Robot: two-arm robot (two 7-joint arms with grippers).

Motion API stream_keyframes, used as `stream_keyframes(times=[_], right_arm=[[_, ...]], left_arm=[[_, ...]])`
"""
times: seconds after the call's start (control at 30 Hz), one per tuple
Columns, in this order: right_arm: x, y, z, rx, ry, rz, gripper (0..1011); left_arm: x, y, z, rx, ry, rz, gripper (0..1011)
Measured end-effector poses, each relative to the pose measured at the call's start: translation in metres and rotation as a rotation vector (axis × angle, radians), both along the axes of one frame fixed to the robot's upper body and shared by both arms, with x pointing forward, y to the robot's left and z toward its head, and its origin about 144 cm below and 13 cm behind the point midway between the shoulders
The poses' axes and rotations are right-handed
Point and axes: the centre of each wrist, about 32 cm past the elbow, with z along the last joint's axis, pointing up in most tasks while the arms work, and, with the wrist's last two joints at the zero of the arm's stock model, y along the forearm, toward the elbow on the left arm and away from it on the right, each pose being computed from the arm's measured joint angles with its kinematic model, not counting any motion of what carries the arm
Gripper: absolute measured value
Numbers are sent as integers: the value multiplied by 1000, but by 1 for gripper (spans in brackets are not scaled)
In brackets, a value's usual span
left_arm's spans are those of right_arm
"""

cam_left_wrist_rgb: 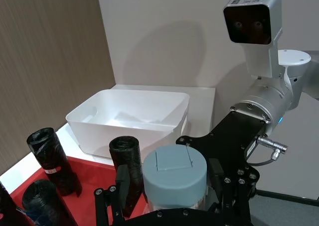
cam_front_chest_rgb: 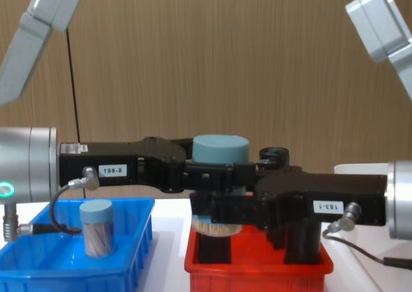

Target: Pick the cotton swabs from the blue box and place them into the white box.

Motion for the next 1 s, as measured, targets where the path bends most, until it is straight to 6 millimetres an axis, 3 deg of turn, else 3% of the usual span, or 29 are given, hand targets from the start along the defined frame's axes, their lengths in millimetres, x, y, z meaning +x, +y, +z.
stream_keyframes(times=[0.43,1.0], right_arm=[[-4,-16,-2,9,0,-50,653],[-15,-61,-7,39,0,-208,653]], left_arm=[[0,0,0,-1,-1,0,1004],[0,0,0,-2,-1,-1,1004]])
